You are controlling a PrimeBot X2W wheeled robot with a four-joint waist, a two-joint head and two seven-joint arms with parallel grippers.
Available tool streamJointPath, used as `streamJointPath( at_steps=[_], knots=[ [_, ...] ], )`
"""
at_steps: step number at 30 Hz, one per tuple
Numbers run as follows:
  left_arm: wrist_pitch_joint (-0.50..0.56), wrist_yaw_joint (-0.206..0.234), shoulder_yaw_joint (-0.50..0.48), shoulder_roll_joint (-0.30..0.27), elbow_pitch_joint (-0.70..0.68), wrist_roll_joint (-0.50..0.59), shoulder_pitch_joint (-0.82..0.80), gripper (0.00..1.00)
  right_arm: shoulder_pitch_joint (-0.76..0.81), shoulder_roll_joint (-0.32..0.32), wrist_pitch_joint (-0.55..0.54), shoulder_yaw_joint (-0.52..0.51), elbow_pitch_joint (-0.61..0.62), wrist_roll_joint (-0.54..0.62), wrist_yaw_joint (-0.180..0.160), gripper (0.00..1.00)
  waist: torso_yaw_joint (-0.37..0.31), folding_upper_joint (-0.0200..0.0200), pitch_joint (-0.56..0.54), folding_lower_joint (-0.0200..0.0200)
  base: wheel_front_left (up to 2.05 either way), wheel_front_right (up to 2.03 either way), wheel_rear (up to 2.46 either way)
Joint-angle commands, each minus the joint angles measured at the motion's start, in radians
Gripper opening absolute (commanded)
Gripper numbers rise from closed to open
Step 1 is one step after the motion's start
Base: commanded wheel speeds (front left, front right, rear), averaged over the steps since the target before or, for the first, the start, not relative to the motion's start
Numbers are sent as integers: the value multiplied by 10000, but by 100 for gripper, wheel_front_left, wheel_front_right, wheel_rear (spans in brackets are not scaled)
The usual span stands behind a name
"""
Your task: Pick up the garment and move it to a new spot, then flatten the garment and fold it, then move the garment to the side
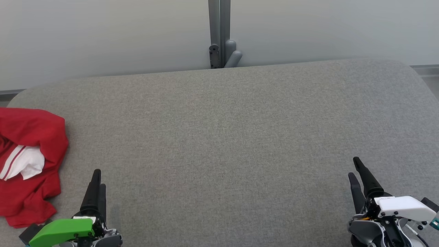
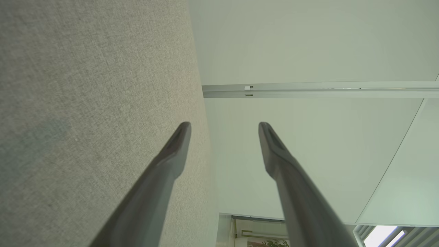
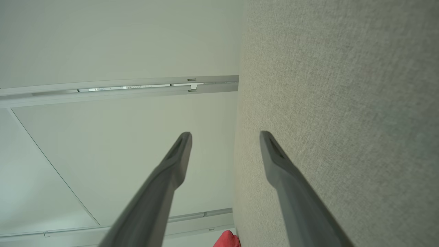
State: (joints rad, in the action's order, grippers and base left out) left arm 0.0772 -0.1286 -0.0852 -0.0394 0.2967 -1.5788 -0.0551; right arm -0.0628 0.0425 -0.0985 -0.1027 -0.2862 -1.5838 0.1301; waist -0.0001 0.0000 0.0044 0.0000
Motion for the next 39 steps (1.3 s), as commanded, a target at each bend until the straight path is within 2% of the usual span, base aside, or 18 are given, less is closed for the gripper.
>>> streamJointPath(
  at_steps=[1,25,39],
  knots=[
    [-100,-4,29,-82,-150,348,-203,100,-183,141,132,109,210,206,1,100,0,0,5,0,0,0,0],
    [-1118,-11,255,-85,-247,5294,-55,100,-259,586,1223,1080,265,4486,3,100,-58,0,66,0,0,0,0],
    [-1571,7,261,-72,-242,7257,41,100,-222,710,1696,1404,294,6307,4,100,-113,0,70,0,0,0,0]
  ],
)
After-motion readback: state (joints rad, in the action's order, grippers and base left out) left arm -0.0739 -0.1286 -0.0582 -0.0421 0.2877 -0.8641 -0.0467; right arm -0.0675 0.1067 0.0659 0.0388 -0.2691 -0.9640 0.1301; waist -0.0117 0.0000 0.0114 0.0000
